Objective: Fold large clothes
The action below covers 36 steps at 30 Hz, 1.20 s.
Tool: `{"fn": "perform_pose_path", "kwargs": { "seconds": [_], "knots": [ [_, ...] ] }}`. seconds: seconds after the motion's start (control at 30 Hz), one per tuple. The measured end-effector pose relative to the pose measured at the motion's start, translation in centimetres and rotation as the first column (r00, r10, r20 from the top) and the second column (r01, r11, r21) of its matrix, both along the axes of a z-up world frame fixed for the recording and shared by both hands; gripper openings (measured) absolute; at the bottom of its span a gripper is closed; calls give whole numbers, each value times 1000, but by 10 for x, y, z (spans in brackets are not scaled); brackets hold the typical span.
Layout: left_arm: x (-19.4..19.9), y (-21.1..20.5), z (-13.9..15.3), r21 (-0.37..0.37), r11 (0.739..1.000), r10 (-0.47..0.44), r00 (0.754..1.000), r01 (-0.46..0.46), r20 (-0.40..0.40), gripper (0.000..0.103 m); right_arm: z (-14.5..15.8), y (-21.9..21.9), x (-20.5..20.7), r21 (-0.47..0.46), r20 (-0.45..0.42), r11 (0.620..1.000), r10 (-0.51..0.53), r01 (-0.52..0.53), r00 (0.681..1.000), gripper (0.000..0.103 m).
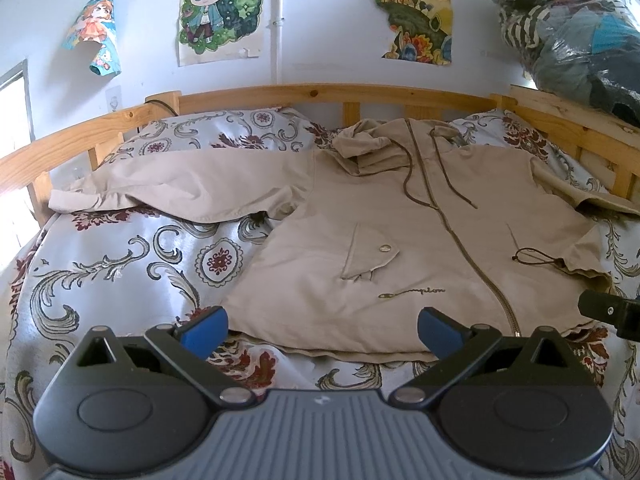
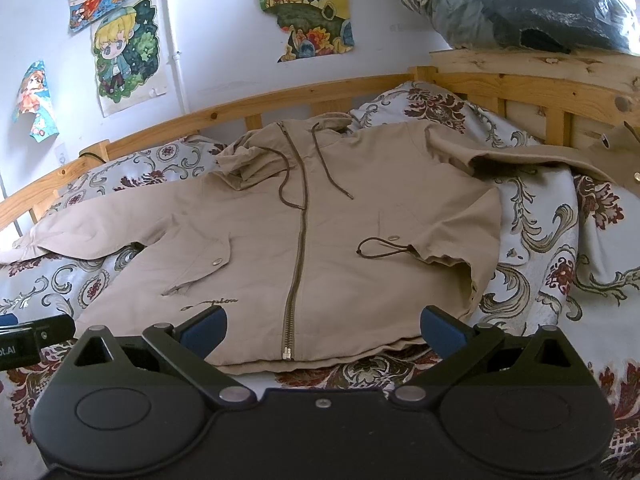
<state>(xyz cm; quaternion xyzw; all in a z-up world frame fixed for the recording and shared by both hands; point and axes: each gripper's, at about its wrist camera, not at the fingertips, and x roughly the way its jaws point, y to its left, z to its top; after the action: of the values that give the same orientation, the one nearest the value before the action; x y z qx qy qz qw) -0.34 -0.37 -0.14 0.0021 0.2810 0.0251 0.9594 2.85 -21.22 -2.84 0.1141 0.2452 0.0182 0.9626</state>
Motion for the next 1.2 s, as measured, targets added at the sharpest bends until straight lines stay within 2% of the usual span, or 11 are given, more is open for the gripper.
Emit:
{"fn": "perform_pose_path", "kwargs": {
  "seconds": [0.63, 0.77, 0.93, 1.07, 1.2],
  "knots": [
    [3, 4, -2, 1, 1000, 8, 1000, -8, -13, 102, -1, -4, 0, 6, 1, 1000, -7, 7, 1000, 102],
    [8, 5, 3, 6, 1000, -14, 1000, 14, -24, 102, 0, -5, -1, 11, 6, 1000, -21, 21, 1000, 102],
    [20, -3, 19, 28, 997, -71, 997, 73, -37, 102, 6, -13, -7, 21, 49, 995, -94, 93, 994, 102],
    [36, -11, 39, 99, 981, -158, 983, 167, -90, 102, 17, -32, -11, 75, 89, 982, -180, 174, 980, 102],
    [64, -12, 68, 155, 968, -176, 974, 198, -144, 102, 37, -64, -9, 82, 100, 959, -279, 272, 955, 102]
  ]
}}
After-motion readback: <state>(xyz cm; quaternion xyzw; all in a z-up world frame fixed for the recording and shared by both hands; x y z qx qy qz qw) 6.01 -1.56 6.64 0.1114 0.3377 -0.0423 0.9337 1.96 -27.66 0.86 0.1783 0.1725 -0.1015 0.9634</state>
